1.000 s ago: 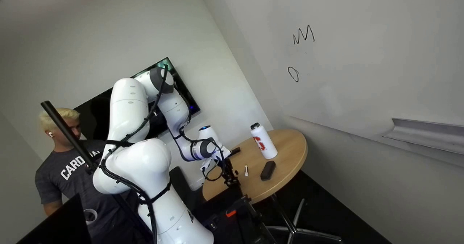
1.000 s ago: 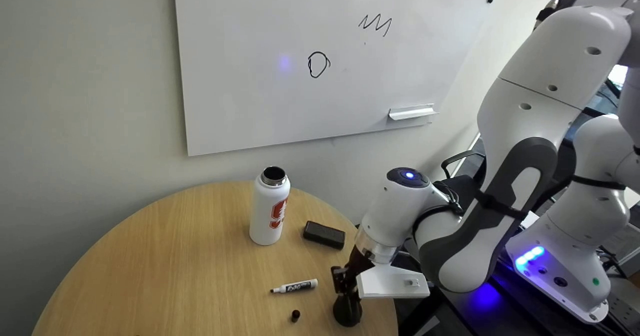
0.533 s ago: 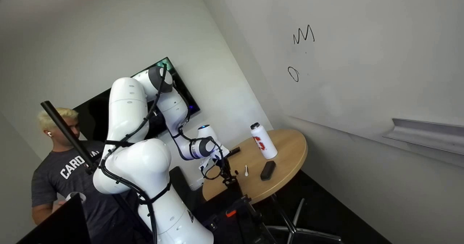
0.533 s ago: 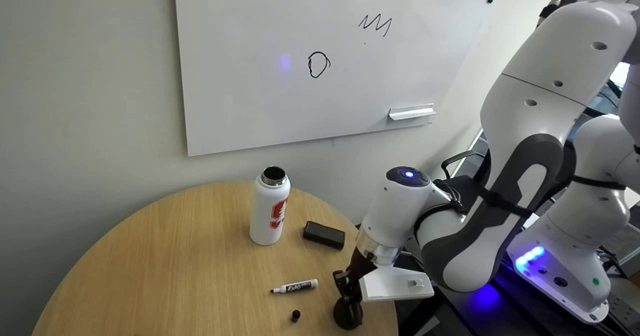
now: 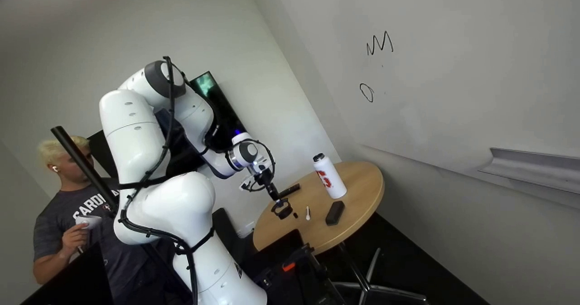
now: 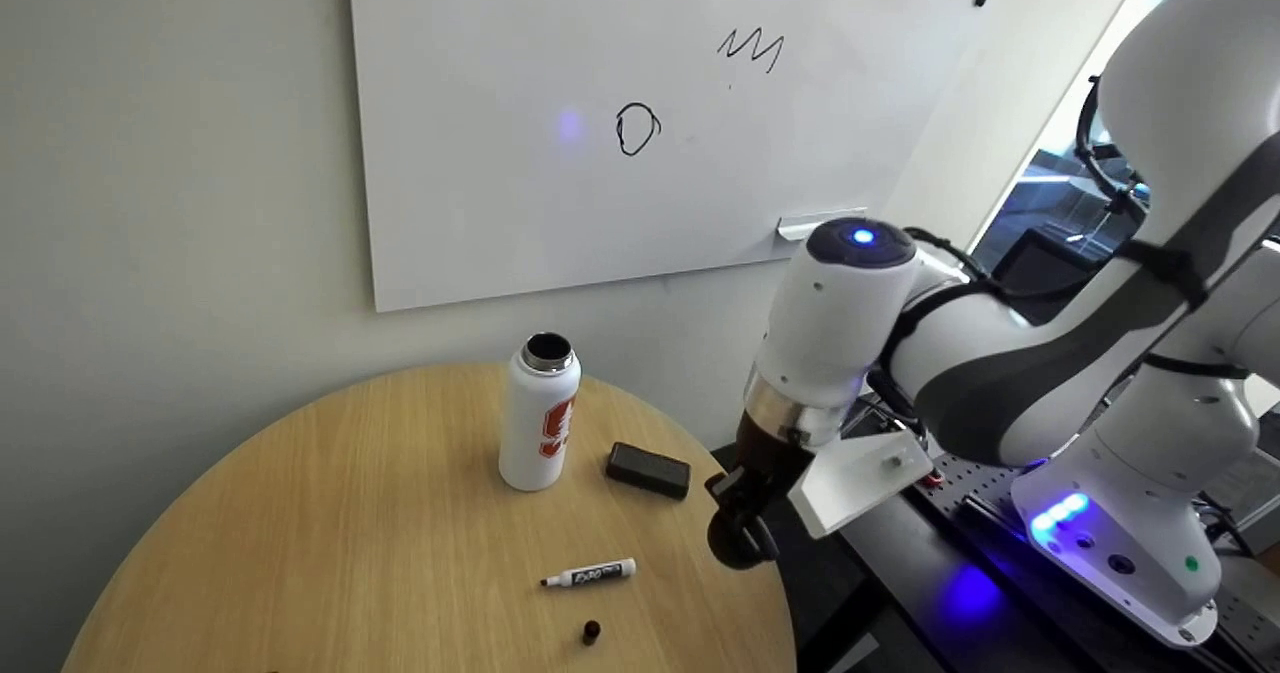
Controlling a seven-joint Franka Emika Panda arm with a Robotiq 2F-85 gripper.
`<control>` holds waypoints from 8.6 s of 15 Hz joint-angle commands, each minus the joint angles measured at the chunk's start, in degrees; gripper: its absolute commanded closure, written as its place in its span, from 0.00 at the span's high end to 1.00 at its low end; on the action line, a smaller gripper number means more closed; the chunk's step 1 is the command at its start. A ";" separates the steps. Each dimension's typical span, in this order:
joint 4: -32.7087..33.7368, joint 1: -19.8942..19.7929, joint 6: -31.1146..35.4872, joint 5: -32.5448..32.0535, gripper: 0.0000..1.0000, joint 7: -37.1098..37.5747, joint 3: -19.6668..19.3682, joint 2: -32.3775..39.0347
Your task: Put the lid on the bottle and then erase the circle on the whiteboard using the duster
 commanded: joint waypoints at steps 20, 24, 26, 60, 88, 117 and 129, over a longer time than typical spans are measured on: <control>12.73 -24.08 -18.45 -10.21 0.05 -42.50 14.92 -12.71; 22.52 -28.93 -25.23 -11.78 0.05 -59.60 16.86 -9.81; 26.90 -30.50 -25.41 -12.47 0.05 -66.79 17.98 -7.07; 57.98 -28.11 -33.73 -14.11 0.05 -84.21 18.44 21.84; 64.95 -28.18 -38.95 -10.98 0.05 -91.21 18.11 27.45; 56.81 -29.31 -36.51 -10.04 1.00 -88.13 17.89 18.29; 24.57 -31.45 -15.34 -11.45 1.00 -63.91 17.95 -1.44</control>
